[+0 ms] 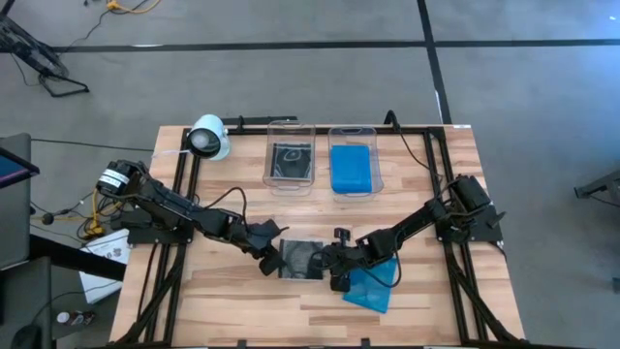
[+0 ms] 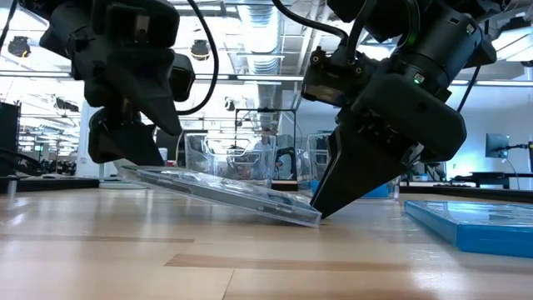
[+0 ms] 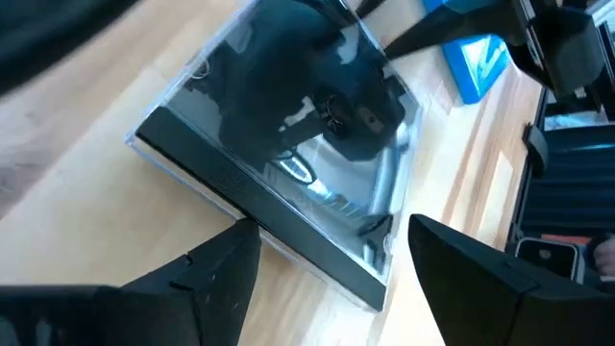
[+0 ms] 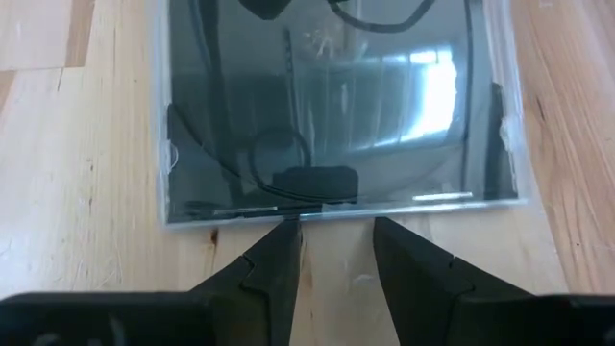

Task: Pick & place jewel cases by type
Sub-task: Put the black CD case into the left transparent bin

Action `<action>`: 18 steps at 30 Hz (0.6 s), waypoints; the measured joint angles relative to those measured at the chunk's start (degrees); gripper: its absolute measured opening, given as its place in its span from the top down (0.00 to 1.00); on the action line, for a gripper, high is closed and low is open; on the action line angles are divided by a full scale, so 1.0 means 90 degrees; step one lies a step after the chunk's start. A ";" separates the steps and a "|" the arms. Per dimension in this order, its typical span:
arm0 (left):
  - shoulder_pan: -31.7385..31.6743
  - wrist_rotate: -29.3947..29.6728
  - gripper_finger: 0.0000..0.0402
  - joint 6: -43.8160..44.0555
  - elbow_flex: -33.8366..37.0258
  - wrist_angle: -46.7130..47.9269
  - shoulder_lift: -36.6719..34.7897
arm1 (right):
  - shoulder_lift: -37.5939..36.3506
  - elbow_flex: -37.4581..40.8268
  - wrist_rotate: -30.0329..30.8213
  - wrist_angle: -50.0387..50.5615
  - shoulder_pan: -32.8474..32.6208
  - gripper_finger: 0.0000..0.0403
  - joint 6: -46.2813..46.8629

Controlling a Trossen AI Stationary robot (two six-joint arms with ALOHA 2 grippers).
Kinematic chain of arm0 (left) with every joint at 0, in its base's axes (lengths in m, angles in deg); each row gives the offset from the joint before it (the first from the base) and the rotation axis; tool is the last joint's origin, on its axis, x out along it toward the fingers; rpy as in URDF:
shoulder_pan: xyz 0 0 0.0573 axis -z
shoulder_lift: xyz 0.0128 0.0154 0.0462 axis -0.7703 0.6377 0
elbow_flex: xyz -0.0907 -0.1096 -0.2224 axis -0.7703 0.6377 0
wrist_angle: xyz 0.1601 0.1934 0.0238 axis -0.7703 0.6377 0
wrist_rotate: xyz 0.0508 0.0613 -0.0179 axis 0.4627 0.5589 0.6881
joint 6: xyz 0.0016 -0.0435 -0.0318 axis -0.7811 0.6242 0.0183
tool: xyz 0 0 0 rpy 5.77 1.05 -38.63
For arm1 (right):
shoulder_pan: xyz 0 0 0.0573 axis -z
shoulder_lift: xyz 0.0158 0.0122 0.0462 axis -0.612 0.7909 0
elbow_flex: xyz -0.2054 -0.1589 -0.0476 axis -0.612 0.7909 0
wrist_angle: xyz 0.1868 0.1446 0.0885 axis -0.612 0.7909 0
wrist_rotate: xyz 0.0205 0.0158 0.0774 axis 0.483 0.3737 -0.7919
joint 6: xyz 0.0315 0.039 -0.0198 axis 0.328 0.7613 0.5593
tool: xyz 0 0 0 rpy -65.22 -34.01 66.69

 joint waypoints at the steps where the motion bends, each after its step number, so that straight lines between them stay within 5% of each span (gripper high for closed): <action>1: 0.0011 -0.0044 0.36 -0.0002 0.0000 0.0000 -0.0007 | 0.0000 0.0000 0.0000 0.0000 0.0000 0.68 -0.0001; 8: 0.0128 -0.0208 0.36 -0.0246 -0.0019 -0.0433 -0.0352 | 0.0000 0.0000 0.0012 0.0031 0.0000 0.68 -0.0002; 11: 0.0118 0.0238 0.36 -0.0485 -0.0178 -0.1969 -0.0538 | 0.0039 -0.0025 0.0144 -0.0157 0.0014 0.68 0.0037; 14: 0.0051 0.0725 0.36 -0.0579 -0.0089 -0.1860 -0.0631 | 0.0041 -0.0017 0.0278 -0.0153 0.0080 0.68 0.0063; 18: 0.0017 0.0553 0.36 -0.0355 -0.0095 -0.1466 -0.0614 | 0.0039 -0.0009 0.0189 -0.0136 0.0111 0.68 0.0151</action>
